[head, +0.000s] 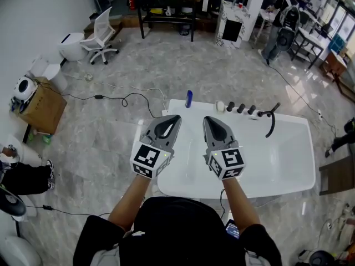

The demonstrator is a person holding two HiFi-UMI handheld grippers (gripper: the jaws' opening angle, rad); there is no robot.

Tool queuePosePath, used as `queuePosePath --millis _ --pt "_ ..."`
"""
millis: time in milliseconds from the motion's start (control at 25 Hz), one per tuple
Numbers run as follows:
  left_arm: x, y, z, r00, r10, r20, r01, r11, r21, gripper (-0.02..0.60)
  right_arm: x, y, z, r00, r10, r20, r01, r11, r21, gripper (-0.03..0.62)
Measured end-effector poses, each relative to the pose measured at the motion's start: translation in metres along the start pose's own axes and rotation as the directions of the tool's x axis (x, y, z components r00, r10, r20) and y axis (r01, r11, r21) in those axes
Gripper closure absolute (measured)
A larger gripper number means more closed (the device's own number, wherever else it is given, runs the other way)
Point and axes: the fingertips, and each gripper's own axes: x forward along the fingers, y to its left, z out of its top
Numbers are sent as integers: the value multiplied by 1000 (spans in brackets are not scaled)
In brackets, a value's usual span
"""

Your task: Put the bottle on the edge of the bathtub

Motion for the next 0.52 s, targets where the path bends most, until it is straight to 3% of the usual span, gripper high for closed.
queuePosePath --millis 520 --pt "3 -5 1 1000 -15 5 15 1000 -6 571 1 -4 -7 1000 -5 -12 5 1000 18 569"
